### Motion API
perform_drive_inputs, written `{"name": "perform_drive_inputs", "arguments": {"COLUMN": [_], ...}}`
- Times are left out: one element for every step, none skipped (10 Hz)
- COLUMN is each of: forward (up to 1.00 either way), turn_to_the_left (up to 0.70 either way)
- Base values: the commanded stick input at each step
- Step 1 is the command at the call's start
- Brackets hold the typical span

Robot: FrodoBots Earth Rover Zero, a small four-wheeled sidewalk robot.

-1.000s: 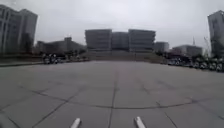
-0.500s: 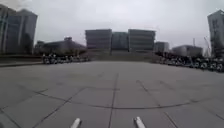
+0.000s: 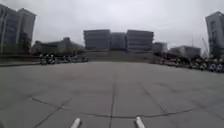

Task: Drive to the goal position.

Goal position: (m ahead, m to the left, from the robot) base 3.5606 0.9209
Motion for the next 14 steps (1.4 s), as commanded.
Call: {"name": "perform_drive_inputs", "arguments": {"forward": [1.0,1.0,1.0,1.0,1.0,1.0,1.0,1.0,1.0,1.0,1.0,1.0,1.0,1.0], "turn_to_the_left": [-0.18,0.02,0.02,0.02,0.02,0.02,0.02,0.02,0.02,0.02,0.02,0.02,0.02,0.02]}}
